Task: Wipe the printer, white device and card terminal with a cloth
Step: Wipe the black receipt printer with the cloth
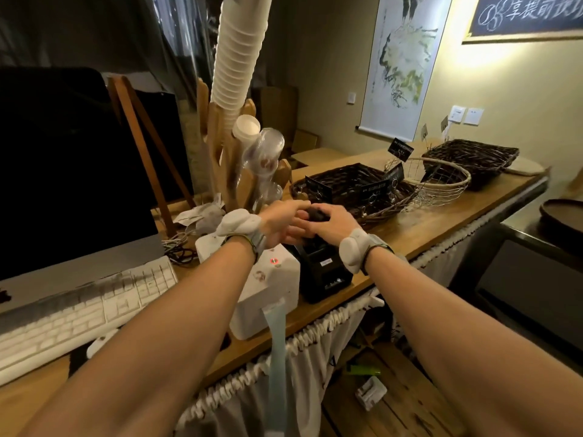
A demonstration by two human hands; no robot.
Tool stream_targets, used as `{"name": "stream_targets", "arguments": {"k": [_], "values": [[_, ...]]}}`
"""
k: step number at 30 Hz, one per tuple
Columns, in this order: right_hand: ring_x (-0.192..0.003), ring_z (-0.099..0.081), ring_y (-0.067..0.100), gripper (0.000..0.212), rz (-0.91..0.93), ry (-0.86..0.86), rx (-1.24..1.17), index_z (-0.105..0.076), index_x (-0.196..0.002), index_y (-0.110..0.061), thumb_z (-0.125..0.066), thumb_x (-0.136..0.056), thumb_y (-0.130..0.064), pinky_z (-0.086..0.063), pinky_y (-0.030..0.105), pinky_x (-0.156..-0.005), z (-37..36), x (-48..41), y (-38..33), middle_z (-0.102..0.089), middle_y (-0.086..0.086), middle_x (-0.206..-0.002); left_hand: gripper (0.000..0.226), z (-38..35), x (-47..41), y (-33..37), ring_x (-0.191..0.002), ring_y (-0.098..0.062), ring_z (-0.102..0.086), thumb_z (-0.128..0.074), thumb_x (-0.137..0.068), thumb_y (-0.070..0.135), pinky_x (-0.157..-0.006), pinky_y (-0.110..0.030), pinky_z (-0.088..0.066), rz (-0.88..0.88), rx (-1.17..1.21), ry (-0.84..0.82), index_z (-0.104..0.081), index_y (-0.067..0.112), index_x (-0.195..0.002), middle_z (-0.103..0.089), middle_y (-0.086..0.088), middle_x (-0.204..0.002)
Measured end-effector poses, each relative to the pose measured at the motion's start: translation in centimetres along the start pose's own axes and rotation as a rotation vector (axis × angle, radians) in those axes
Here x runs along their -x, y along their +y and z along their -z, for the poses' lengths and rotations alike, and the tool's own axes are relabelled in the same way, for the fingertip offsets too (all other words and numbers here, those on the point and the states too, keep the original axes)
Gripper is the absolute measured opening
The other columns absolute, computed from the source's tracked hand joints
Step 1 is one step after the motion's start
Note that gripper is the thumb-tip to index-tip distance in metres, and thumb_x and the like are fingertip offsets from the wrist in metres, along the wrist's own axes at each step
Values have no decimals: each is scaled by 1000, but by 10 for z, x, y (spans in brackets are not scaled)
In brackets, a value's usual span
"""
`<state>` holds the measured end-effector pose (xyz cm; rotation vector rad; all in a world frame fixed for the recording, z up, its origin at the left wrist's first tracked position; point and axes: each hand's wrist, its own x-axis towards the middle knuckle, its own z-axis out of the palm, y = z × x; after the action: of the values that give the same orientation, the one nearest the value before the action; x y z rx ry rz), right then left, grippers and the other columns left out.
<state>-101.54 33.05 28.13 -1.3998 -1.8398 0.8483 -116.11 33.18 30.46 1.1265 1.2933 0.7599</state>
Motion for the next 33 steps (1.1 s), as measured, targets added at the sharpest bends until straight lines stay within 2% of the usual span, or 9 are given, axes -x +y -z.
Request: {"name": "stream_targets", "arguments": {"k": [2,4,8,12,16,20,23,28,33], "values": [[-94,-59,10,39,24,34,52,-62,-118,-22,-69,-80,-18,-42,9,-68,-13,-15,2,-65,-4,-103,35,15,-15,4,-65,-15,-65,-46,-98,42,-67,-31,-50,24,-109,-74,-61,11,-92,-66,-3,-76],[-100,-60,15,40,17,101,139,-61,-118,-19,-70,-80,-15,-46,17,-78,-24,-34,6,-66,1,-110,40,23,-30,7,-83,-21,-66,-40,-100,41,-75,-34,-50,-20,-342,-30,-64,9,-99,-68,-6,-90],[-117,-56,23,55,-33,155,359,-50,-133,-21,-66,-82,-10,-43,33,-100,-40,-75,8,-60,6,-127,34,36,-60,-1,-82,-33,-68,-47,-98,24,-69,-37,-54,-274,-515,154,-69,-1,-93,-70,-19,-89],[-112,-54,27,45,-67,191,527,-57,-124,-18,-57,-81,-1,-45,37,-96,-48,-92,25,-58,8,-120,28,56,-79,-19,-79,-33,-66,-53,-89,17,-73,-40,-53,-378,-821,155,-72,-1,-78,-70,-16,-80],[-109,-55,27,35,-77,-59,630,-53,-118,-20,-52,-84,-10,-48,39,-88,-67,-82,47,-54,6,-120,23,58,-82,-27,-78,-18,-69,-56,-88,25,-72,-31,-55,-427,-898,148,-77,18,-81,-74,-2,-79],[-131,-42,26,56,-39,-176,716,-38,-141,-23,-44,-89,-5,-39,43,-106,-41,-88,56,-42,4,-145,25,57,-81,-28,-80,-18,-68,-57,-89,28,-77,-34,-56,-372,-943,92,-78,14,-84,-73,-4,-78],[-136,-33,29,60,27,-262,764,-37,-143,-21,-43,-88,1,-36,44,-109,-45,-87,52,-34,5,-150,28,56,-79,-28,-81,-18,-68,-56,-91,30,-80,-37,-55,-356,-965,112,-77,13,-87,-74,-5,-82],[-139,-30,32,54,16,-167,725,-41,-141,-16,-40,-89,-1,-33,44,-110,-40,-86,64,-34,7,-149,25,50,-74,-31,-84,-16,-66,-55,-92,28,-81,-35,-54,-345,-1027,198,-76,17,-90,-67,3,-76],[-139,-29,27,53,150,-291,724,-43,-138,-15,-42,-86,-3,-34,43,-111,-47,-96,61,-35,6,-148,23,49,-76,-31,-85,-16,-64,-54,-93,28,-76,-31,-50,-330,-1050,248,-75,20,-91,-69,0,-87]]}}
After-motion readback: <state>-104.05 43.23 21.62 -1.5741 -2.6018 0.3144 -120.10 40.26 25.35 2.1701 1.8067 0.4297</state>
